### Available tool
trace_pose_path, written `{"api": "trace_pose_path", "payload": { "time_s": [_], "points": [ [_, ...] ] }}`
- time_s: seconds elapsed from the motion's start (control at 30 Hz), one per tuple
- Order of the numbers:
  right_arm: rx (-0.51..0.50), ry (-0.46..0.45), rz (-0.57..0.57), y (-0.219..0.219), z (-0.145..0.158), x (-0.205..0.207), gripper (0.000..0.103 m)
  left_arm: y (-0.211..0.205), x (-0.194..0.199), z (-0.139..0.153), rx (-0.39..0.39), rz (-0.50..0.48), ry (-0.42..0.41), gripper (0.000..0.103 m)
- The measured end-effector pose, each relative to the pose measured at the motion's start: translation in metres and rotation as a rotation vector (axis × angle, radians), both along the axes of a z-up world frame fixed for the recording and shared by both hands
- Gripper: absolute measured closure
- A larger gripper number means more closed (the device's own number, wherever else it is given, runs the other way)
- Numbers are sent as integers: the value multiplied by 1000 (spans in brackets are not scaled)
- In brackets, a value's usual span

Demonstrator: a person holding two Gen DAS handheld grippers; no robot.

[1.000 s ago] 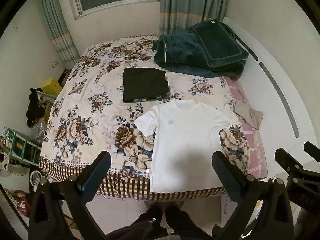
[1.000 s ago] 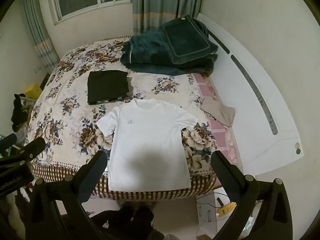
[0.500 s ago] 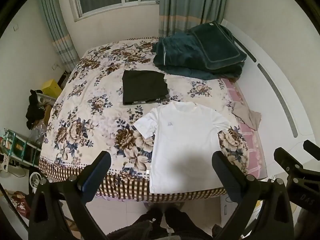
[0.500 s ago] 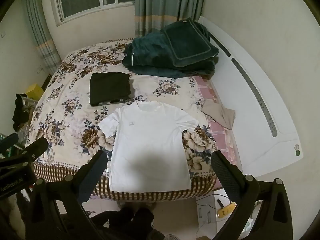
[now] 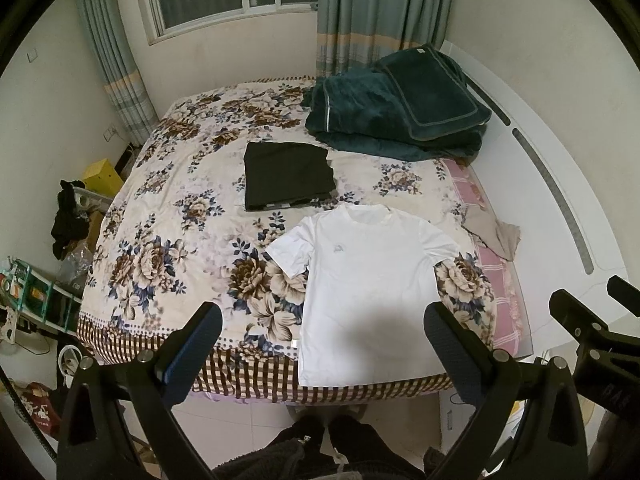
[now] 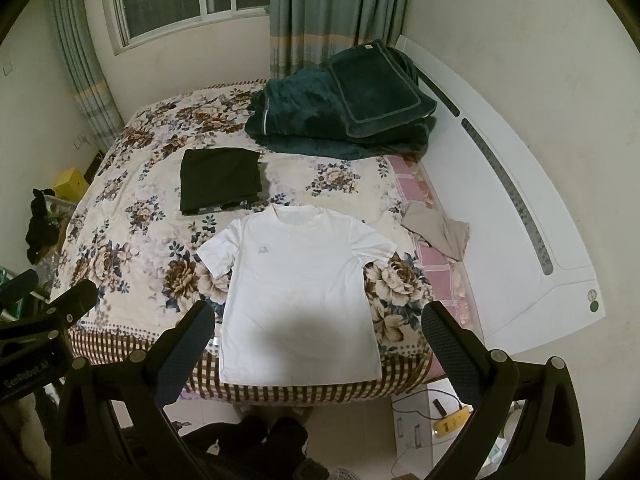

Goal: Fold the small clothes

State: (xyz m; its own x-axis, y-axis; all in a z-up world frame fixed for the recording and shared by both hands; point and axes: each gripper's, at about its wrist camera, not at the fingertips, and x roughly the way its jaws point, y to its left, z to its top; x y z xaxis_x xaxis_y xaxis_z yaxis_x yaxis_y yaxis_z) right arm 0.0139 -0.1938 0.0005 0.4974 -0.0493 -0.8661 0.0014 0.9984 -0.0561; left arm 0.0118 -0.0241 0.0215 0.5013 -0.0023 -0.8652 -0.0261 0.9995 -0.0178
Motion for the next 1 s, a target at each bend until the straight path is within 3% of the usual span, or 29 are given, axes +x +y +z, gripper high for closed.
{"api": "trace_pose_path", "payload": {
  "time_s": [0.17,0.23,0.33,1.0],
  "points": [
    [-1,-4,-2,0,1,0,0,-3,0,4,-3,0,-4,0],
    [-2,-4,2,2,19,6,0,-2,1,6,-7,-2,-4,0],
    [-3,-5,2,3,22,6,0,-2,-1,6,-9,-2,-5,0],
    [-3,-21,2,3,27,5,0,6,-2,8,-24,3,-20,0]
  ]
}}
